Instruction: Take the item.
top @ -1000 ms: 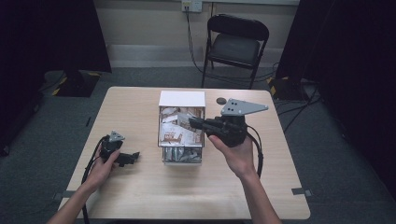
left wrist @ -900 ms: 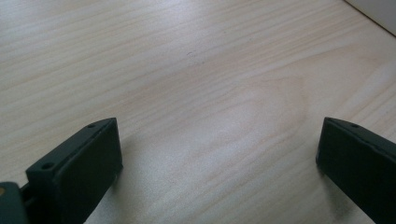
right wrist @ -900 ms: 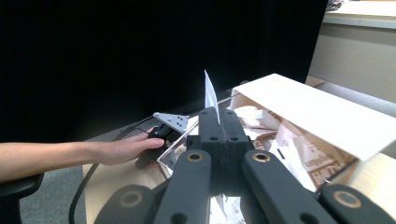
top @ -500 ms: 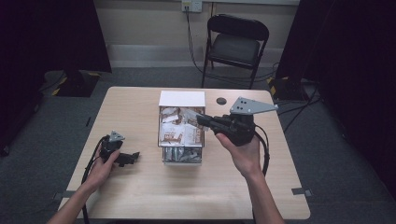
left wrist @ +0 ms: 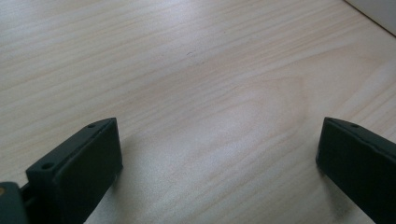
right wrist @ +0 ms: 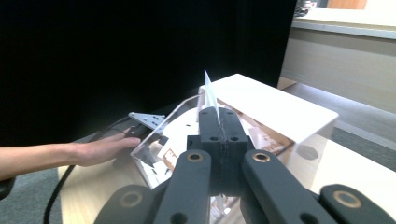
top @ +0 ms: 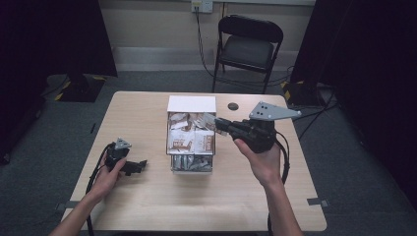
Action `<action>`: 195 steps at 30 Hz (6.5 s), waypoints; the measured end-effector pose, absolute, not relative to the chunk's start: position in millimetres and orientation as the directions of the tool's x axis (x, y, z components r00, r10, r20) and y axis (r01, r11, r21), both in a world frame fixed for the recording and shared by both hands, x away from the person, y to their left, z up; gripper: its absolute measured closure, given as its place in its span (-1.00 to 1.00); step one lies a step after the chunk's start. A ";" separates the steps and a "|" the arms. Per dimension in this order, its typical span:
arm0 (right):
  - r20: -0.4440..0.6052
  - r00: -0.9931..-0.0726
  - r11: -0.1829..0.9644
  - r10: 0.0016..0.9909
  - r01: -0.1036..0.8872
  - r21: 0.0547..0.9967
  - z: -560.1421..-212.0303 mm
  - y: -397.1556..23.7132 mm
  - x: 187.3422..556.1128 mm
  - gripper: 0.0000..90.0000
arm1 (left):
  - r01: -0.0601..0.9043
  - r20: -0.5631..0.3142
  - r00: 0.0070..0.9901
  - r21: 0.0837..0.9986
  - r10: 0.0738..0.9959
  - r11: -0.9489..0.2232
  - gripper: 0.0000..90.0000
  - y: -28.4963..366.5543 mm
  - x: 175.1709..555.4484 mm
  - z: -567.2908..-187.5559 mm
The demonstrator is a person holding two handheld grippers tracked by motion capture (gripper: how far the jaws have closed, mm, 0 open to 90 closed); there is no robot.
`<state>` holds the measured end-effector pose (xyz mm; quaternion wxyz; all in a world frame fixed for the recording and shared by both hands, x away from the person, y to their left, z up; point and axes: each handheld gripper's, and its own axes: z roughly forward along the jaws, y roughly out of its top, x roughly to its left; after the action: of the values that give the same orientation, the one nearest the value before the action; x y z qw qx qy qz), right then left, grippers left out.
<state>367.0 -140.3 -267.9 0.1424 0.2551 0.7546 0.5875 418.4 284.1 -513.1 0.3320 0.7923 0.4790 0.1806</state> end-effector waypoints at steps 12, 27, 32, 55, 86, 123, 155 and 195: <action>0.096 -0.796 0.139 0.597 0.221 0.965 -263.4 -164.1 369.0 1.00 | 0.639 -0.032 0.476 0.699 0.879 -0.321 -1.00 284.1 418.4 -513.1; 0.116 -0.754 0.121 0.646 0.251 0.960 -265.3 -184.4 374.8 1.00 | 0.639 -0.031 0.476 0.699 0.879 -0.321 -1.00 284.2 418.5 -513.1; 0.112 -0.735 0.150 0.668 0.280 0.948 -271.6 -191.2 376.7 1.00 | 0.639 -0.031 0.476 0.699 0.879 -0.321 -1.00 284.2 418.5 -513.1; 0.157 -0.702 0.224 0.694 0.418 0.881 -335.5 -188.6 400.8 1.00 | 0.639 -0.031 0.476 0.699 0.879 -0.321 -1.00 284.2 418.5 -513.1; 0.203 -0.682 0.258 0.702 0.509 0.821 -389.9 -183.8 421.0 1.00 | 0.639 -0.032 0.476 0.699 0.879 -0.321 -1.00 284.1 418.5 -513.1; 0.224 -0.656 0.308 0.721 0.593 0.744 -460.8 -175.6 437.3 1.00 | 0.639 -0.032 0.476 0.699 0.879 -0.320 -1.00 284.1 418.4 -513.1; 0.199 -0.592 0.311 0.781 0.645 0.699 -493.4 -174.5 450.9 0.73 | 0.639 -0.032 0.476 0.699 0.879 -0.320 -1.00 284.1 418.4 -513.1; 0.201 -0.480 0.180 0.854 0.635 0.751 -447.6 -211.2 425.4 -0.66 | 0.639 -0.032 0.476 0.699 0.879 -0.321 -1.00 284.1 418.4 -513.1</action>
<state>425.4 -211.2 -447.6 0.1334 0.4922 0.7565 0.4096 418.4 284.1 -513.1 0.3320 0.7923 0.4790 0.1805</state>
